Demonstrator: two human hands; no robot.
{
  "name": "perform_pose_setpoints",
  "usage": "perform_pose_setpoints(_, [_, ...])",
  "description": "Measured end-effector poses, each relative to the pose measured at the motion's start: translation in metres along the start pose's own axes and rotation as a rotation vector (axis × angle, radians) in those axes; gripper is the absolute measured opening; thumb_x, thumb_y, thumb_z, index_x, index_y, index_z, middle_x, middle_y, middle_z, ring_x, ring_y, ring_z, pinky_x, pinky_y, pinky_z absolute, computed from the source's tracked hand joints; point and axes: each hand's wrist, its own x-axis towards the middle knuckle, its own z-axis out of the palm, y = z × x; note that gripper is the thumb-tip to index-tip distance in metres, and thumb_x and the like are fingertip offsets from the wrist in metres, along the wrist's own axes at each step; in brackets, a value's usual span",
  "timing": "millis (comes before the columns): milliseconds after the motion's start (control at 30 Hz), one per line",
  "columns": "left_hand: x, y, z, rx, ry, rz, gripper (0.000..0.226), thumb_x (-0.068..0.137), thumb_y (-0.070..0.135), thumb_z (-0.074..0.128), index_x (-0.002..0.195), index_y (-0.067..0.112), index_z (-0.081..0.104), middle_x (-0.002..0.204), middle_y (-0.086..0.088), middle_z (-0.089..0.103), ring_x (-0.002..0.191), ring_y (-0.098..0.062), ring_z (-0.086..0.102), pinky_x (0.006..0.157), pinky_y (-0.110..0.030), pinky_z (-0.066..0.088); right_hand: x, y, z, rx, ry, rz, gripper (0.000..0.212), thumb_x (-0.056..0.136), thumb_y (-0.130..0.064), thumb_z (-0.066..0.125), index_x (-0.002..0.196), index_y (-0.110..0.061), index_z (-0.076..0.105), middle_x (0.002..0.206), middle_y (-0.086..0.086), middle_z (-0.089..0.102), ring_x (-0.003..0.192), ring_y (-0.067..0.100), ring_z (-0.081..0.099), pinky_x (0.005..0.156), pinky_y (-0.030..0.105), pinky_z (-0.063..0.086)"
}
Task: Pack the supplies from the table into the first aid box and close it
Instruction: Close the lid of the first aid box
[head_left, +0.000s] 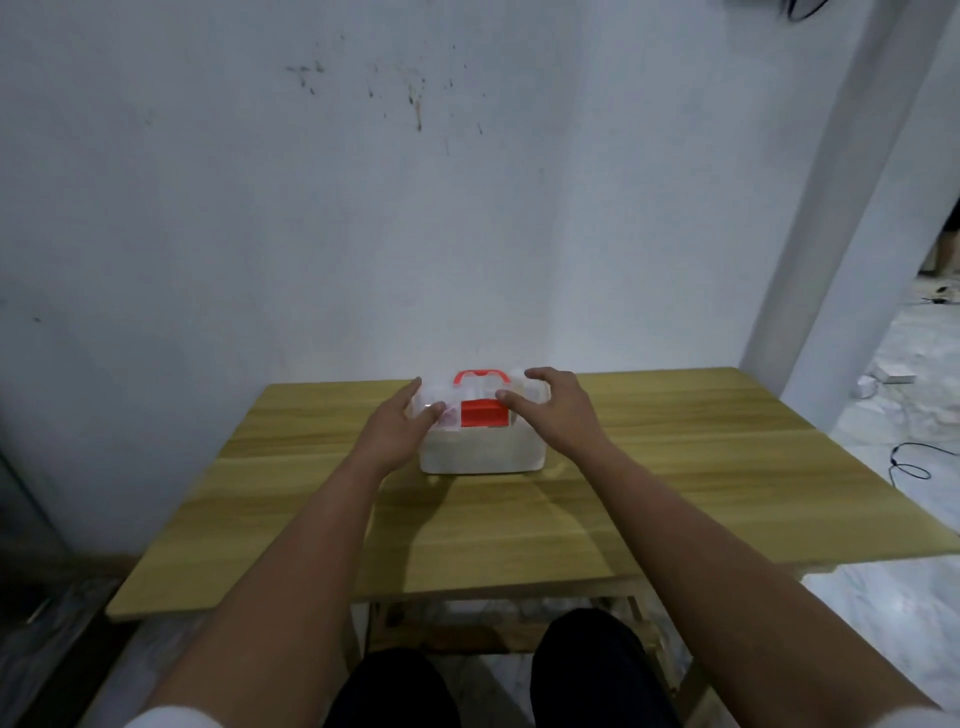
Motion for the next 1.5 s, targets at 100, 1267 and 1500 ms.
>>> perform_pose_setpoints(100, [0.0, 0.0, 0.0, 0.07, 0.001, 0.004, 0.073, 0.096, 0.052, 0.061, 0.158, 0.028, 0.033, 0.162, -0.003, 0.036, 0.147, -0.028, 0.036, 0.113, -0.042, 0.035, 0.0, 0.0, -0.001, 0.039, -0.003, 0.023, 0.066, 0.075, -0.057, 0.084, 0.13, -0.027, 0.064, 0.138, 0.002, 0.054, 0.124, 0.014, 0.052, 0.095, 0.027, 0.041])
perform_pose_setpoints(1267, [0.006, -0.021, 0.019, 0.08, 0.058, 0.131, 0.131, 0.056, 0.064, 0.087, 0.161, 0.028, 0.018, 0.158, -0.001, 0.042, 0.138, -0.022, 0.048, 0.108, -0.043, 0.048, 0.006, 0.037, 0.017, 0.076, -0.123, 0.072, 0.139, 0.053, -0.057, 0.098, 0.163, -0.022, 0.02, 0.161, -0.005, 0.04, 0.144, 0.018, 0.043, 0.115, 0.041, 0.043])
perform_pose_setpoints(1500, [0.036, -0.024, 0.015, 0.015, -0.016, 0.138, 0.124, 0.061, 0.059, 0.084, 0.162, 0.026, 0.021, 0.152, 0.0, 0.05, 0.133, -0.017, 0.052, 0.096, -0.03, 0.051, 0.029, 0.046, 0.017, 0.134, -0.146, 0.11, 0.14, 0.055, -0.05, 0.099, 0.164, -0.02, 0.017, 0.158, -0.002, 0.042, 0.141, 0.018, 0.046, 0.113, 0.036, 0.044])
